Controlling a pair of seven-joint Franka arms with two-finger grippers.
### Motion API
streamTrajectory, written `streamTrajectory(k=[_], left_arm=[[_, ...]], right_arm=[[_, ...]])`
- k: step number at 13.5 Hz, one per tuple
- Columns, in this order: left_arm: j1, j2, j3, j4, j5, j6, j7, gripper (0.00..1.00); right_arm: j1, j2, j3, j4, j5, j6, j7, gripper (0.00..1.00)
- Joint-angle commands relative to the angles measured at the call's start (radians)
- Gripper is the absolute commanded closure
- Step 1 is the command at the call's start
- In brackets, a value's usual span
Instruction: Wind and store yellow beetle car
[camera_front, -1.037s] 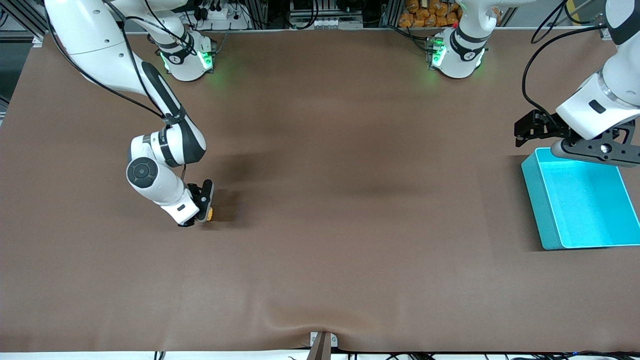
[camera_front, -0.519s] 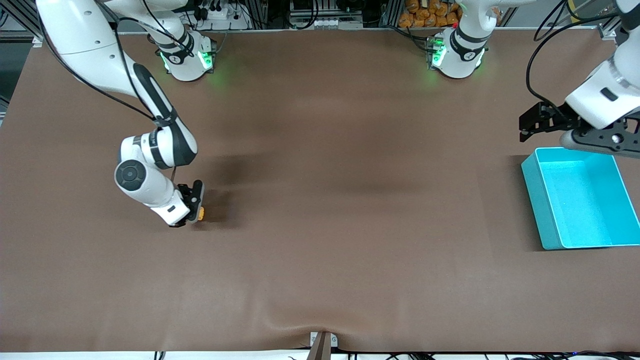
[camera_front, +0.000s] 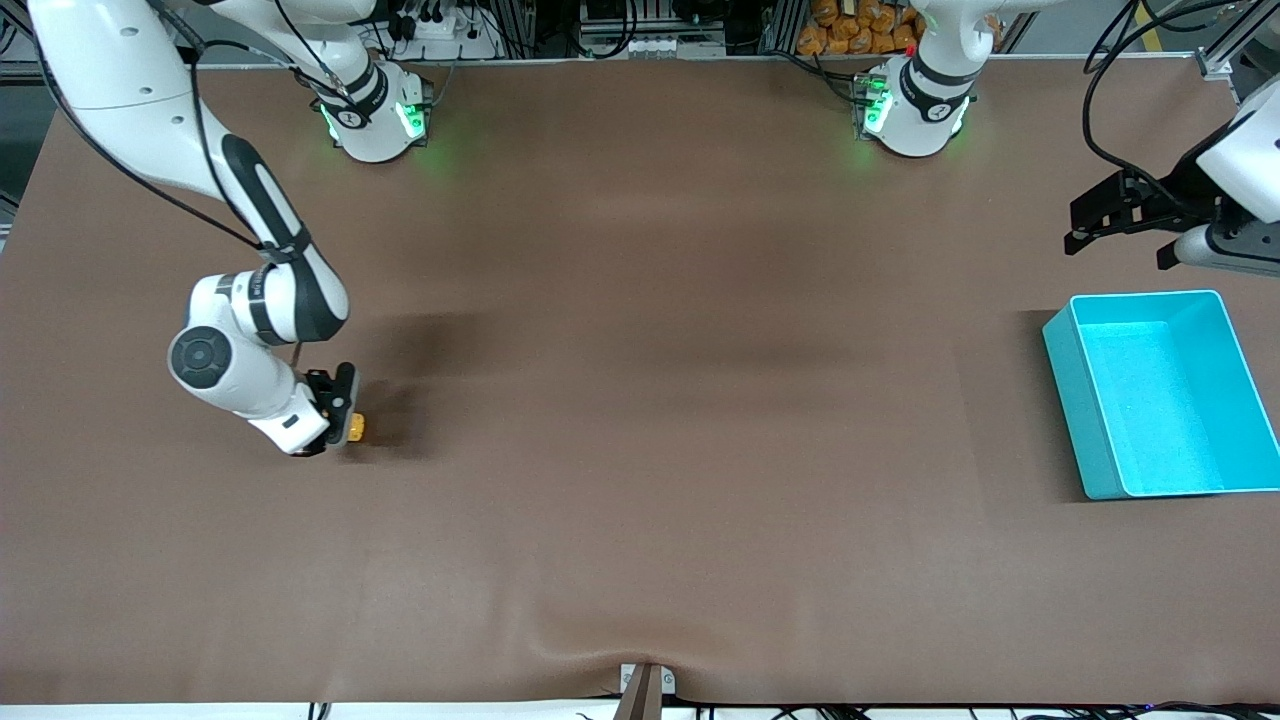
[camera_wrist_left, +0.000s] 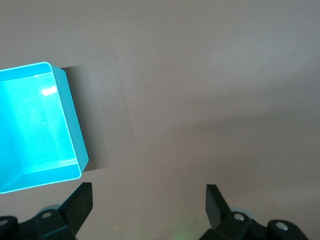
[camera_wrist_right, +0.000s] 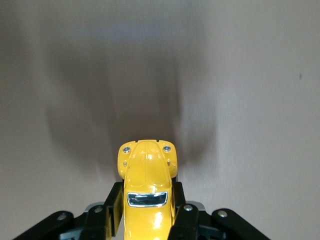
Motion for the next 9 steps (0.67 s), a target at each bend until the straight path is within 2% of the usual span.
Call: streamTrajectory(k=[1,3,9], left_arm=[[-0.001,-0.015,-0.025,-0.022,0.012,-0.003,0.021,0.0],[0.001,-0.013,-0.065,-0.028,0.066,-0.005,0.021,0.0],[0.005,-0.013,-0.065,-0.028,0.068,-0.019,0.021,0.0]], right_arm=[[-0.066,0.116,0.006,0.004,-0.055,0.114,-0.026,0.8],[-0.086,0.12,0.006,0.003,-0.058,0.12,-0.026,0.8],[-0.182,0.133,0.007,0.009,-0.058,0.121,-0.113,0.8]])
